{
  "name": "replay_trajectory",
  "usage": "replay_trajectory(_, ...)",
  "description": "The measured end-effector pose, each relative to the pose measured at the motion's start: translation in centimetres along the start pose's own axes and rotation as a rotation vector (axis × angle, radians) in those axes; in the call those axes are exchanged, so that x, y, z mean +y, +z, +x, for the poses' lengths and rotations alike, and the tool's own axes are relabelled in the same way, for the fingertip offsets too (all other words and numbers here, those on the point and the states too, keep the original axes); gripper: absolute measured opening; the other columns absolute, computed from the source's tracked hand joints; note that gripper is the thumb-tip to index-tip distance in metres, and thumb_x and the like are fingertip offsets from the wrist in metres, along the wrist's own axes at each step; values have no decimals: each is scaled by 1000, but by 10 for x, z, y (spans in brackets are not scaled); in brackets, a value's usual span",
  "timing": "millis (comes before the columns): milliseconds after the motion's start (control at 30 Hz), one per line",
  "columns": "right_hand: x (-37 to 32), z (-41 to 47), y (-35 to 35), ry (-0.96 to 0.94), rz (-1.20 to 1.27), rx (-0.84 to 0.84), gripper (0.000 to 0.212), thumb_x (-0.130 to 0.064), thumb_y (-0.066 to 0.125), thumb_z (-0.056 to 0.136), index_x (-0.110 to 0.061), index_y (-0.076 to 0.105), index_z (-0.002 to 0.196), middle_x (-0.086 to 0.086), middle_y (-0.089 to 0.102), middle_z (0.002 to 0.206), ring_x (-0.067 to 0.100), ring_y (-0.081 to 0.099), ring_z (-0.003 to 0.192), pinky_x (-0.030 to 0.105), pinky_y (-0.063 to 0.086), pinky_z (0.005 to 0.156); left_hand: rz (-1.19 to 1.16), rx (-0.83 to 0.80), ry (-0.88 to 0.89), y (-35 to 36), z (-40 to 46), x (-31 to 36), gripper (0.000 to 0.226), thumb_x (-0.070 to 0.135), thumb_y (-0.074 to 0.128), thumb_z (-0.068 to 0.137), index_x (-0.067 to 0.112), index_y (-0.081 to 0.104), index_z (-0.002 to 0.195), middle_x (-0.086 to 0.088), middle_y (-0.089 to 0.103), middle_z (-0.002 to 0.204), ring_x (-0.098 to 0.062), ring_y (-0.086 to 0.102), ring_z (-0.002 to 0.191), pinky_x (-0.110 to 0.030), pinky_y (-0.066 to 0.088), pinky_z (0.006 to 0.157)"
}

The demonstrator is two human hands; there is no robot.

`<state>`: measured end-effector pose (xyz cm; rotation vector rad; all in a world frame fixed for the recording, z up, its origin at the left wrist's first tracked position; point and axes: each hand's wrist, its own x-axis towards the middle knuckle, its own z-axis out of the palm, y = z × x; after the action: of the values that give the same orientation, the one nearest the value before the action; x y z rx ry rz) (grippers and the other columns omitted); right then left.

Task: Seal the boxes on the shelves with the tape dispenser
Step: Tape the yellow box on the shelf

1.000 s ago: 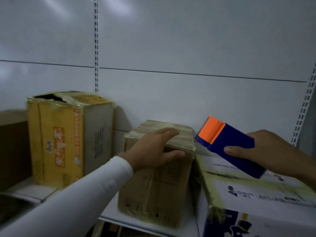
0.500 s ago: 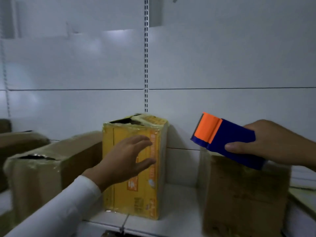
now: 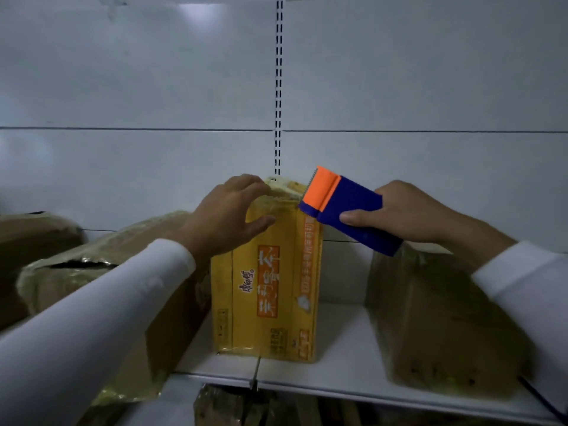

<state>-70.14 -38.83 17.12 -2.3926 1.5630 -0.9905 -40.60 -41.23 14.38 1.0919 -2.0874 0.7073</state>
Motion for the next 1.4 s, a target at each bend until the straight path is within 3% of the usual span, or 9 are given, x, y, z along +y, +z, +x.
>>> replay_trajectory(133, 4, 9, 2, -10, 5, 36, 50, -64, 70, 75, -15, 61, 74, 1, 69, 63, 7, 62, 49, 15, 39, 45, 38, -24, -23, 9, 14, -15, 75, 56, 66, 77, 21, 42, 139, -6, 40, 144, -26, 45, 124, -42, 45, 98)
replay_trajectory(267, 16, 13, -6, -22, -12, 36, 49, -64, 69, 76, -16, 61, 78, -1, 70, 65, 8, 67, 55, 14, 42, 47, -93, -156, -167, 14, 34, -29, 98, 72, 62, 63, 42, 18, 146, 1, 15, 156, -29, 37, 133, -47, 42, 100)
replay_trajectory(367, 29, 13, -13, -34, 82, 42, 47, -64, 67, 74, -18, 59, 74, -9, 68, 60, 4, 64, 51, 14, 41, 47, 42, -291, -162, 36, 41, -27, 90, 75, 58, 68, 43, 24, 144, 1, 35, 149, -26, 50, 122, -38, 45, 93)
replay_trajectory(433, 37, 10, -13, -36, 173, 39, 46, -66, 65, 70, -20, 58, 70, -10, 68, 59, 2, 62, 48, 13, 41, 47, 175, -227, -141, 50, 42, -23, 78, 76, 54, 71, 39, 38, 138, 4, 54, 134, -22, 59, 109, -33, 47, 85)
replay_trajectory(533, 47, 3, -10, -26, 248, 17, 45, -64, 67, 68, -21, 58, 66, -6, 68, 60, 3, 63, 48, 11, 41, 44, 205, -127, -71, 61, 42, -17, 74, 77, 48, 73, 35, 46, 134, 4, 63, 121, -19, 62, 98, -30, 45, 78)
replay_trajectory(800, 34, -22, -36, -30, 245, -76, 39, -73, 68, 62, -34, 67, 69, -1, 72, 69, 11, 68, 56, 13, 47, 50, 208, -56, 37, 64, 56, 10, 73, 82, 39, 74, 34, 49, 128, 3, 67, 105, -21, 65, 85, -30, 46, 69)
replay_trajectory(1100, 9, -58, -26, 15, 244, -46, 19, -56, 69, 70, -38, 68, 63, -1, 70, 64, 8, 65, 52, 14, 45, 48, 16, -95, 84, 43, 42, -2, 64, 68, 48, 83, 33, 45, 136, 2, 62, 120, -22, 61, 99, -35, 49, 83)
replay_trajectory(1233, 3, -66, -29, 38, 235, -41, 32, -67, 76, 67, -35, 68, 63, 1, 70, 63, 9, 64, 51, 14, 46, 49, 72, -89, 167, 30, 41, -10, 64, 66, 47, 84, 29, 48, 136, 1, 62, 122, -21, 62, 97, -36, 50, 84)
replay_trajectory(1400, -3, -75, -28, 43, 280, -11, 35, -68, 72, 60, -34, 70, 66, 3, 71, 66, 11, 67, 53, 15, 48, 51, -291, -240, 134, 14, 27, -38, 63, 61, 50, 80, 29, 51, 135, 3, 58, 130, -15, 57, 110, -29, 47, 90)
